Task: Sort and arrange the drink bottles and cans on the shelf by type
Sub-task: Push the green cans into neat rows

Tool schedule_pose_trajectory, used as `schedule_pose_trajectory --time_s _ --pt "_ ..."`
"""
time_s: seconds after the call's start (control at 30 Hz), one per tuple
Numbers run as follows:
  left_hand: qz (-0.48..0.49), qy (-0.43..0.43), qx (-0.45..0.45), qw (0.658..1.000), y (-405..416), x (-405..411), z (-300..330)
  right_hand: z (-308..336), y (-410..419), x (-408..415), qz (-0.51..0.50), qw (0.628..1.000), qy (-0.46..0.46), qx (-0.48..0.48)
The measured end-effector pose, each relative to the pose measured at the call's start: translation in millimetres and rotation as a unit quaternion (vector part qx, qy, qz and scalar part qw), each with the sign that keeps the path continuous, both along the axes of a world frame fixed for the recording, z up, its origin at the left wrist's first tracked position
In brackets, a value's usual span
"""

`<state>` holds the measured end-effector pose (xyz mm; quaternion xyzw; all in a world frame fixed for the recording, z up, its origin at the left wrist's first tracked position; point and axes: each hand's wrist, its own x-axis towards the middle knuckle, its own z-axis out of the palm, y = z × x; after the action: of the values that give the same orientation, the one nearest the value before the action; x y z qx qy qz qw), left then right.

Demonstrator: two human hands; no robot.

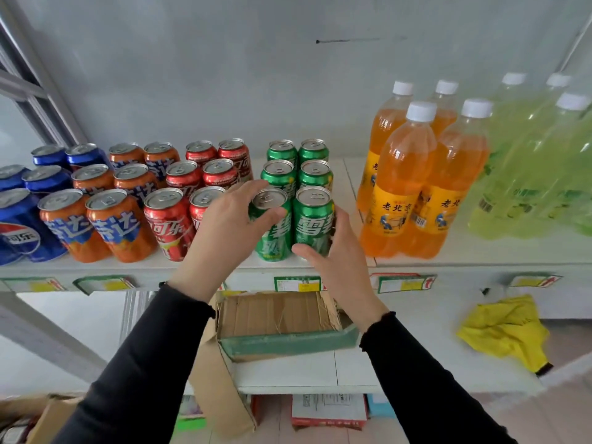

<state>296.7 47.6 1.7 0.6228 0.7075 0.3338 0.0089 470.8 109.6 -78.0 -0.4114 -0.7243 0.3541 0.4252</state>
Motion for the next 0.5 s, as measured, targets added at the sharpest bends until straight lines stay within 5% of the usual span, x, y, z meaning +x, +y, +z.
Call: schedule_pose_trajectory --time_s 0.5 --pt "-0.035 -0.078 -0.031 0.996 7 2 -2 -2 4 8 -0.01 1.0 -0.01 0.009"
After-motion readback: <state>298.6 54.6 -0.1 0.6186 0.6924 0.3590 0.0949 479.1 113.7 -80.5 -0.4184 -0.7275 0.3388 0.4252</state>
